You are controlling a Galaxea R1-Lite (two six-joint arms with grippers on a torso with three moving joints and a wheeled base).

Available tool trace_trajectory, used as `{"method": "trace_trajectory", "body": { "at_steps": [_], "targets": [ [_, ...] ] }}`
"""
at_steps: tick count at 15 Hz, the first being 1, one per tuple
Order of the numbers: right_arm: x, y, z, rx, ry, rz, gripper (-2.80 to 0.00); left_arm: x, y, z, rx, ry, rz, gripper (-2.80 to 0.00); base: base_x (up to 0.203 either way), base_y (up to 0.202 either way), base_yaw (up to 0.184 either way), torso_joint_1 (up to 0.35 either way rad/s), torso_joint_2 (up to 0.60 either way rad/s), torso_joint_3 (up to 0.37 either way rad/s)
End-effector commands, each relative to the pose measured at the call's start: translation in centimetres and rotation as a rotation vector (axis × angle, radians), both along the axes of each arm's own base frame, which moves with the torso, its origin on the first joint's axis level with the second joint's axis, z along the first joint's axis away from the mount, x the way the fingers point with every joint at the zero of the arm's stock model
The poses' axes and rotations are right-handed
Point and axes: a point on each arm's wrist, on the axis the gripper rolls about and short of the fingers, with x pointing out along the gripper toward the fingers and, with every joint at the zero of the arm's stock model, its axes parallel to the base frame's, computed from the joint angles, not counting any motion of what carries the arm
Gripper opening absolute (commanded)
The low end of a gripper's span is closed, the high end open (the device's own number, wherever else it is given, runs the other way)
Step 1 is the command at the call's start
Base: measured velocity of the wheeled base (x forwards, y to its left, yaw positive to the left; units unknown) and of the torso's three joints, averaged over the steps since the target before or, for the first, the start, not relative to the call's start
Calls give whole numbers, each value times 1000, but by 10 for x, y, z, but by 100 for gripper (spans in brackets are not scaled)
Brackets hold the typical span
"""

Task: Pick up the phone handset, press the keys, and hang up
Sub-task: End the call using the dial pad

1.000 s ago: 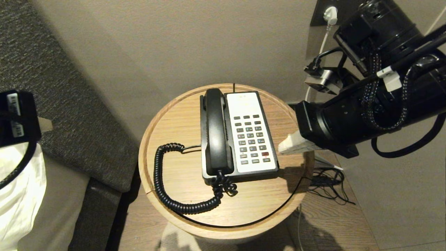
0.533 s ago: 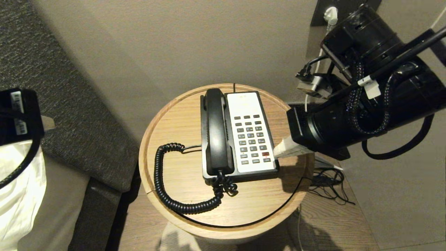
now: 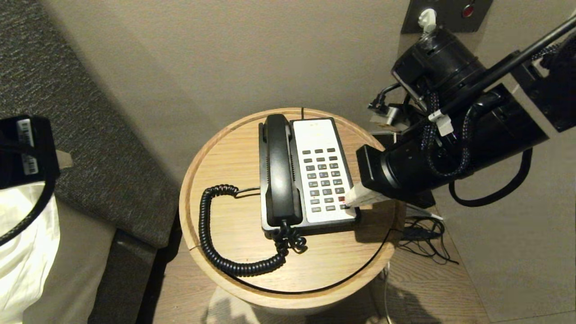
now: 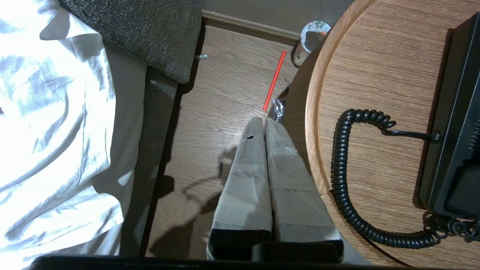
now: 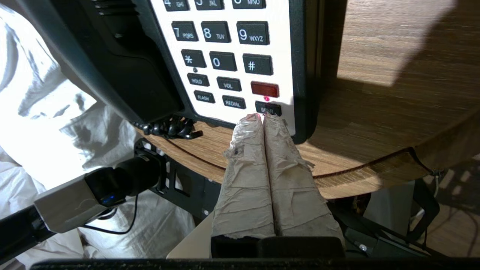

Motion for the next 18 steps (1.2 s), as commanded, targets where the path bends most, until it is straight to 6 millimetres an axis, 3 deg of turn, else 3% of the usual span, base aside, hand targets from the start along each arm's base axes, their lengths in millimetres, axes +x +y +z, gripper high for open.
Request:
{"method": "trace_trajectory", "body": {
  "at_steps": [1,14,18],
  "targets": [
    [2,2,-5,-11,17,-2,-280,1,0,-1,5,4,5,-280,0,0,0,0,0,0],
    [7,6,-13,-36,27,0,-280,0,0,0,1,1,7,-280,0,0,0,0,0,0],
    [-2,-1,1,-6,-8,0,-280,-1,1,0,-2,-1,6,-280,0,0,0,0,0,0]
  ]
}}
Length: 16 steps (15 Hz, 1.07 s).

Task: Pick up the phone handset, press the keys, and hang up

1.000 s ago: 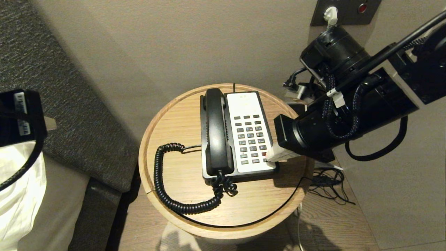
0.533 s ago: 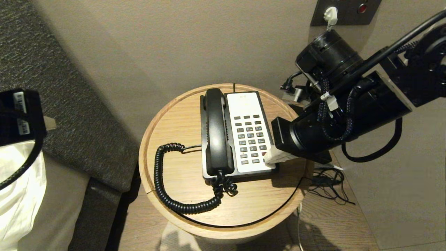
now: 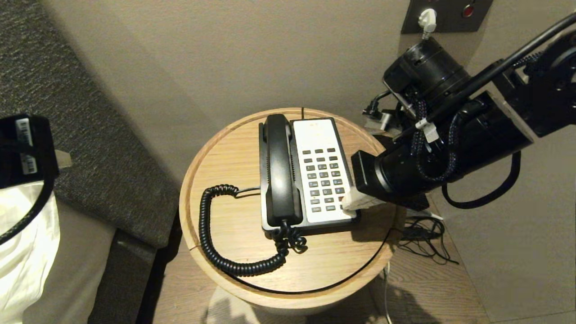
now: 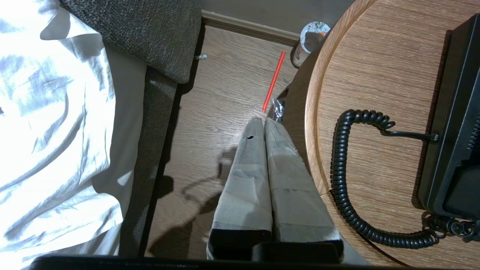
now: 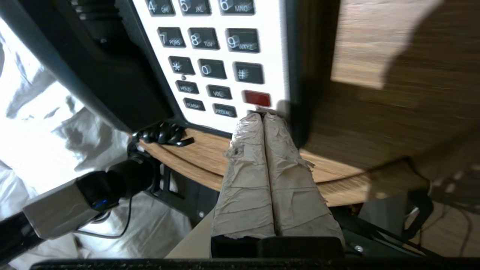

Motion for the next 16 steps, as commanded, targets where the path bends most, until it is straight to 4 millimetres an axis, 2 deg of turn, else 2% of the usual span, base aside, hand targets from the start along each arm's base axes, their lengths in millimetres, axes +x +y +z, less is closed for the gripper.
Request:
{"method": "trace_trajectory", "body": {
  "at_steps": [1,5,8,12,16],
  "targets": [
    [-9,-7,12,26,-20,0,-280,-1,1,0,0,1,4,-280,0,0,0,0,0,0],
    [-24,-21,27,58,-48,-10,-280,-3,3,-2,1,6,5,-280,0,0,0,0,0,0],
    [-38,-43,38,73,-81,-52,-280,-9,12,-5,1,5,38,-280,0,0,0,0,0,0],
    [-63,-90,57,115,-153,-163,-280,-28,36,-11,-15,-18,122,-280,0,0,0,0,0,0],
    [-109,-144,60,161,-223,-308,-280,-65,65,-36,-25,-30,248,-280,0,0,0,0,0,0]
  ]
}}
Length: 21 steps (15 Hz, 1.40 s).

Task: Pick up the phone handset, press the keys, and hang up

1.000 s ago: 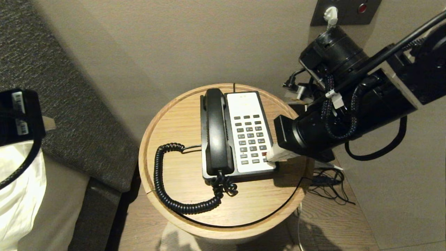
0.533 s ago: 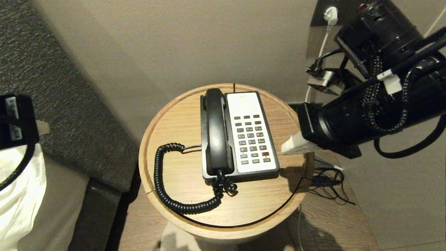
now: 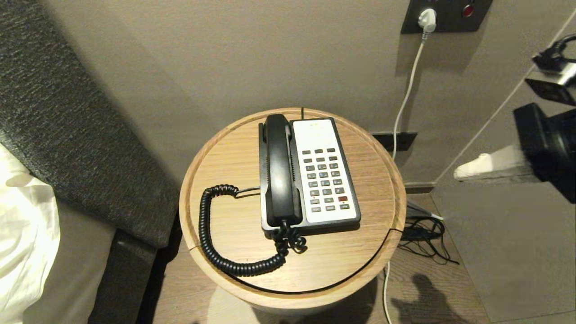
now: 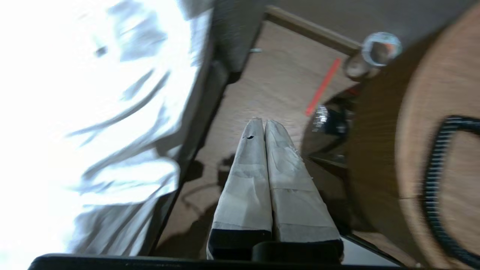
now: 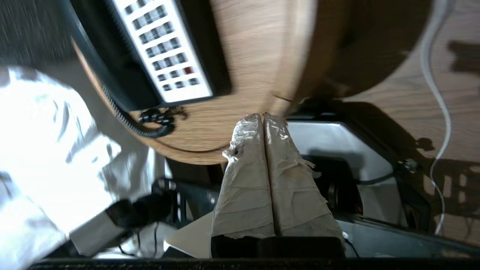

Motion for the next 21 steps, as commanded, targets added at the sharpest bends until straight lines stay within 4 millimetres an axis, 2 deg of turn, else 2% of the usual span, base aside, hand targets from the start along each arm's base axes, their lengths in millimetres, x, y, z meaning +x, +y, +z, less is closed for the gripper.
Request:
{"method": "trace_trajectory", "body": {
  "at_steps": [1,5,8,10,13,16,21],
  "targets": [
    [-49,-38,6,49,-83,-82,-280,-32,19,-13,-21,-39,85,-280,0,0,0,0,0,0],
    [-110,-72,-12,80,-157,-207,-280,-73,35,-49,-30,-72,244,-280,0,0,0,0,0,0],
    [-158,-85,-28,115,-210,-276,-280,-96,38,-82,-17,-85,313,-280,0,0,0,0,0,0],
    [-184,-90,-38,125,-222,-301,-280,-105,37,-89,11,-126,361,-280,0,0,0,0,0,0],
    [-208,-92,-50,135,-230,-313,-280,-119,35,-106,58,-159,390,-280,0,0,0,0,0,0],
    [-220,-93,-60,145,-243,-311,-280,-131,28,-123,95,-209,313,-280,0,0,0,0,0,0],
    [-234,-94,-68,160,-284,-309,-280,-131,24,-118,35,-255,138,-280,0,0,0,0,0,0]
  ]
}}
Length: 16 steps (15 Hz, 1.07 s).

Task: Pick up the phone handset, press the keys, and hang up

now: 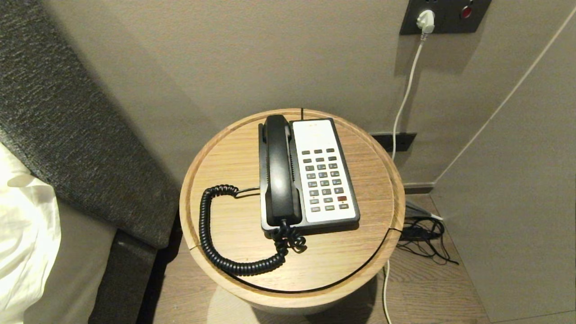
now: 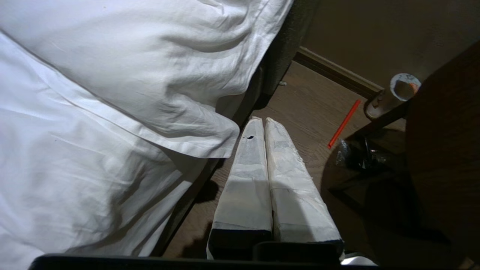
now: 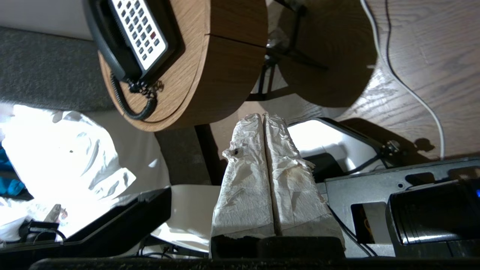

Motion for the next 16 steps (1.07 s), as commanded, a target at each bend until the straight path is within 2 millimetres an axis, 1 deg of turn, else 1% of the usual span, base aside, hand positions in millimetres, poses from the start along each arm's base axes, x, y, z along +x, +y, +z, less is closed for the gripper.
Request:
{"method": "trace_trajectory", "body": {
  "at_steps": [1,3,5,7,10,12,14,16],
  "targets": [
    [-11,-1,-7,10,-32,4,-280,-3,0,0,-4,-15,-24,-280,0,0,0,0,0,0],
    [-13,0,-9,18,-33,23,-280,4,0,7,-22,-15,-107,-280,0,0,0,0,0,0],
    [-24,2,-18,20,-61,10,-280,8,-1,8,-21,-11,-130,-280,0,0,0,0,0,0],
    [-40,4,-32,23,-80,11,-280,7,-1,2,-26,-8,-132,-280,0,0,0,0,0,0],
    [-54,9,-53,-17,-130,23,-280,3,-1,-1,-37,-28,-141,-280,0,0,0,0,0,0],
    [-65,10,-74,-43,-160,32,-280,2,0,-4,-52,-29,-181,-280,0,0,0,0,0,0],
    [-67,11,-87,-69,-160,54,-280,1,0,-8,-51,-26,-214,-280,0,0,0,0,0,0],
    [-65,11,-91,-83,-162,62,-280,2,0,-13,-53,-15,-227,-280,0,0,0,0,0,0]
  ]
}}
